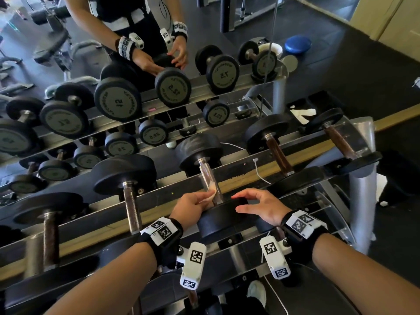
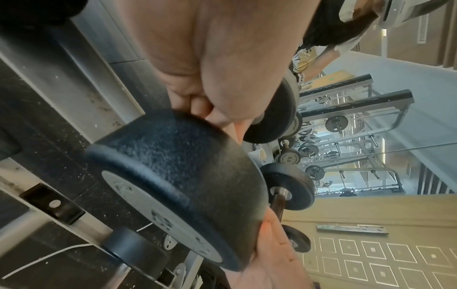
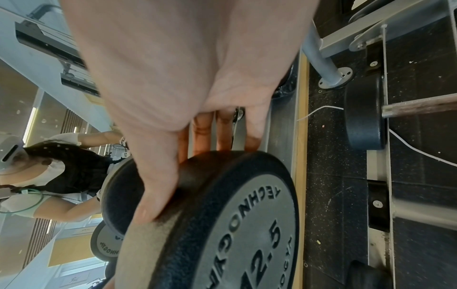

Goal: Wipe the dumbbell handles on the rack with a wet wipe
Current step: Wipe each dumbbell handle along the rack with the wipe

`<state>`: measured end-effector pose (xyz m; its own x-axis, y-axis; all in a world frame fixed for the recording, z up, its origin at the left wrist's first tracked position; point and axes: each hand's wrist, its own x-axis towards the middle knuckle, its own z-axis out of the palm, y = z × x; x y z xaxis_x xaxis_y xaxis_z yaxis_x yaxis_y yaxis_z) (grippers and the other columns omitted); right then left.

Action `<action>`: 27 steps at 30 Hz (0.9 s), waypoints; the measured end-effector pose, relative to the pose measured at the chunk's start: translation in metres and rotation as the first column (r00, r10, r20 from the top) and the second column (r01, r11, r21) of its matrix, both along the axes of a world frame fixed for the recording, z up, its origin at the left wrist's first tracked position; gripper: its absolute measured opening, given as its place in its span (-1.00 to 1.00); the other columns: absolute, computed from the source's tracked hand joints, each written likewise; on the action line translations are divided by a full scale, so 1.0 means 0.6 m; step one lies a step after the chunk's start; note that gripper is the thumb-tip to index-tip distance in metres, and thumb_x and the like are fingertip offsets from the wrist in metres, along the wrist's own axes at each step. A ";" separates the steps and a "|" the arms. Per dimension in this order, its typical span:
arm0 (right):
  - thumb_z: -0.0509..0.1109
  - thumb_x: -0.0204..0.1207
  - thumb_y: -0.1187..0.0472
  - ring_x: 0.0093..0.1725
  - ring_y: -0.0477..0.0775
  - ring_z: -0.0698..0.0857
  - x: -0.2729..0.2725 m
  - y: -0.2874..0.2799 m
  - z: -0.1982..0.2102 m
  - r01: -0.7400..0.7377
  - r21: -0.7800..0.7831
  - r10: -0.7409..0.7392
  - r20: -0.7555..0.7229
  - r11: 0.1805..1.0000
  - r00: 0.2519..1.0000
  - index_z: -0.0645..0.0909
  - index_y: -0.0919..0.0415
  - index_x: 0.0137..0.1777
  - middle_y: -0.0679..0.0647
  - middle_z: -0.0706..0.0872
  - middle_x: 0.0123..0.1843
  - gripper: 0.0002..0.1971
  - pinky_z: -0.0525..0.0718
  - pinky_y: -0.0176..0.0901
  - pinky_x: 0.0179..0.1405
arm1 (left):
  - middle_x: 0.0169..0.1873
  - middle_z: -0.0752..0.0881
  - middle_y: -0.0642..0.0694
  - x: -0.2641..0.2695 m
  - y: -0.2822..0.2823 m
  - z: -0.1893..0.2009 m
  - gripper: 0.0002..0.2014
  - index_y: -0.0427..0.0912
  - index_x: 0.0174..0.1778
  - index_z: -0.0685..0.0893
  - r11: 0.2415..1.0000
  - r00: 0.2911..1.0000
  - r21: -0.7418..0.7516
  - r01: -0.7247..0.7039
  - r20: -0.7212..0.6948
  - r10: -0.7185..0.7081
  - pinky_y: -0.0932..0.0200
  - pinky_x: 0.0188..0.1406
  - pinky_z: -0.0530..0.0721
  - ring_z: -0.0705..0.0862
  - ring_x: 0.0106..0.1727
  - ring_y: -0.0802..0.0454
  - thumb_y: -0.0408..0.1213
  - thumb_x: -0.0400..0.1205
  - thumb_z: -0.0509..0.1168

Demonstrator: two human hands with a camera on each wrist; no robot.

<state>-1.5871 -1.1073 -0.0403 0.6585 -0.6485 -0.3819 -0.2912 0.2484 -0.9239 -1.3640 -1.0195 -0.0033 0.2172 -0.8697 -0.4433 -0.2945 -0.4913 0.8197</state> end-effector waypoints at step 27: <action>0.63 0.42 0.16 0.36 0.00 0.64 0.000 0.012 -0.010 0.056 -0.020 -0.055 0.020 0.998 0.998 0.76 -0.05 0.18 -0.06 0.73 0.25 -0.67 0.51 0.15 0.52 | 0.24 0.74 -0.20 0.036 -0.084 0.009 -0.63 0.17 0.45 0.61 0.940 0.750 0.123 0.320 0.574 -0.330 0.15 0.26 0.51 0.69 0.25 -0.21 -0.24 0.79 0.14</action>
<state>-1.5872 -1.1002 -0.0463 0.6282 -0.6920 -0.3556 -0.2598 0.2443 -0.9343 -1.3427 -1.0699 0.0019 0.1417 -0.9293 -0.3412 -0.8529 -0.2895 0.4344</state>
